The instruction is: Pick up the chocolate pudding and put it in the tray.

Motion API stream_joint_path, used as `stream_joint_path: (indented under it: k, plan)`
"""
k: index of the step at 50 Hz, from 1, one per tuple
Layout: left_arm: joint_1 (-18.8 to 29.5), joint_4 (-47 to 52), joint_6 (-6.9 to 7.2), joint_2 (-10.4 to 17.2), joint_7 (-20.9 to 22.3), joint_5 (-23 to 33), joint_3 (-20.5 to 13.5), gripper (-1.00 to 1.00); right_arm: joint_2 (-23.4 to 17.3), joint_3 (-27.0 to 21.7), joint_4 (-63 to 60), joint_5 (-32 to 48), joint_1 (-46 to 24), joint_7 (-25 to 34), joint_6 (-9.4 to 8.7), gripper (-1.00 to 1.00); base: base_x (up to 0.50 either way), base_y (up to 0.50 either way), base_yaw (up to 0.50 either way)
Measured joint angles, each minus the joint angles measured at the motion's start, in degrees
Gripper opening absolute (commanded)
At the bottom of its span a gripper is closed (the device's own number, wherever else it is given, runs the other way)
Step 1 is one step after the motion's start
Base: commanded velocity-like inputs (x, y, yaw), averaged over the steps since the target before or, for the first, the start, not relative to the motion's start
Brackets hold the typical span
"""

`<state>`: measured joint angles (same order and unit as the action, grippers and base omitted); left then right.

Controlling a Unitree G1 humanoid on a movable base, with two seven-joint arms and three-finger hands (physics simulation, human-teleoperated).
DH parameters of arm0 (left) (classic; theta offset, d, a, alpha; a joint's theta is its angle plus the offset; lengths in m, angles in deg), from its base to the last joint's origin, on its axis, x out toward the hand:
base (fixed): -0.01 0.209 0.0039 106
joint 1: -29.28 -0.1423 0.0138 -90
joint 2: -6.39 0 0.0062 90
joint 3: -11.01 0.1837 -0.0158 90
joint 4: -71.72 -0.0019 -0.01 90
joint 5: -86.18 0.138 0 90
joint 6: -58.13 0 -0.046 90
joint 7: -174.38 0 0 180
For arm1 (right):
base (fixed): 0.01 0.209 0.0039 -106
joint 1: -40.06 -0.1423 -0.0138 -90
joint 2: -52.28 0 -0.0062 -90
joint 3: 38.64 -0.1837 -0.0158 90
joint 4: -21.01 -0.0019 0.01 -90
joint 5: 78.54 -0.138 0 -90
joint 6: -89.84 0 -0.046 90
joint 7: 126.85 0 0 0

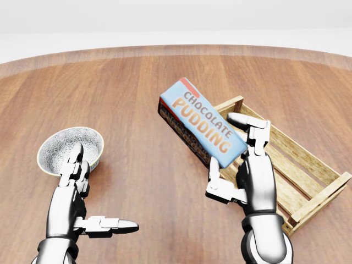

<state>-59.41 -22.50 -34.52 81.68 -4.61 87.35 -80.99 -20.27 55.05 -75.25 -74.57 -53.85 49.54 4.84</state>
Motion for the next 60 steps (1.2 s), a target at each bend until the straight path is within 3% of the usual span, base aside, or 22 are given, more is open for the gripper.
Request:
stream_joint_path:
  k: [35,60]
  plan:
    - [-0.05,-0.1,-0.06,-0.05,0.01,0.02,0.08,1.0,-5.65,-9.27,4.45,-4.69,-9.56,-1.23,0.0,-1.0,0.0,0.0,0.0]
    - [0.16,-0.16,0.24,0.0,-0.06,-0.23,-0.02,1.0,-10.35,-10.77,26.79,-3.99,-27.38,-5.18,0.0,-1.0,0.0,0.0,0.0]
